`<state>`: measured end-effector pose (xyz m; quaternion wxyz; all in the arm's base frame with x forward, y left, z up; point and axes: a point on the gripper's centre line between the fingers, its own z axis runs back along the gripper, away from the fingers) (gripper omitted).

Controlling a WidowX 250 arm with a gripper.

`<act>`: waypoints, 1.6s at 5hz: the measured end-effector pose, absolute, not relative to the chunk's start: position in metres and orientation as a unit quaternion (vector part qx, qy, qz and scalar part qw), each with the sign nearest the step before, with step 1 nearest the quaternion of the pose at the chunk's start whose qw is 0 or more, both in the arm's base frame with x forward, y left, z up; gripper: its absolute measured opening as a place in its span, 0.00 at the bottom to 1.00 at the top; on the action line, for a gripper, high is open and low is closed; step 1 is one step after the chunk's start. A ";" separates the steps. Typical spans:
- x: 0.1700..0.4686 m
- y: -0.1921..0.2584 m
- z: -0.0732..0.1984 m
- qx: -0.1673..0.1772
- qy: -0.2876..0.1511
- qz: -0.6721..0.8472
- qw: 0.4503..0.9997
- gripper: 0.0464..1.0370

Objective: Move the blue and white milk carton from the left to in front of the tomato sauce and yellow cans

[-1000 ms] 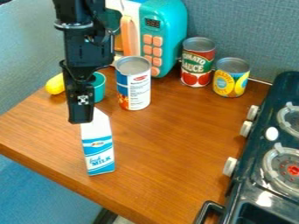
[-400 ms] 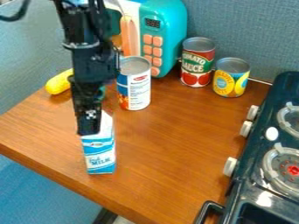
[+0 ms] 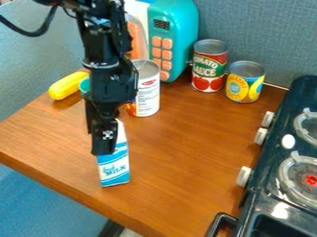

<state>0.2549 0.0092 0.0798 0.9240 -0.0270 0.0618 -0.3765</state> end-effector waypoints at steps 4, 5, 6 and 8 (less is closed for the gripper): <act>0.255 -0.005 0.127 -0.034 -0.059 -0.218 0.974 0.84; 0.272 -0.021 0.150 -0.020 -0.096 -0.175 0.980 0.84; 0.308 -0.039 0.159 -0.018 -0.104 -0.058 0.993 0.84; 0.372 -0.084 0.139 -0.019 -0.054 0.024 0.998 0.84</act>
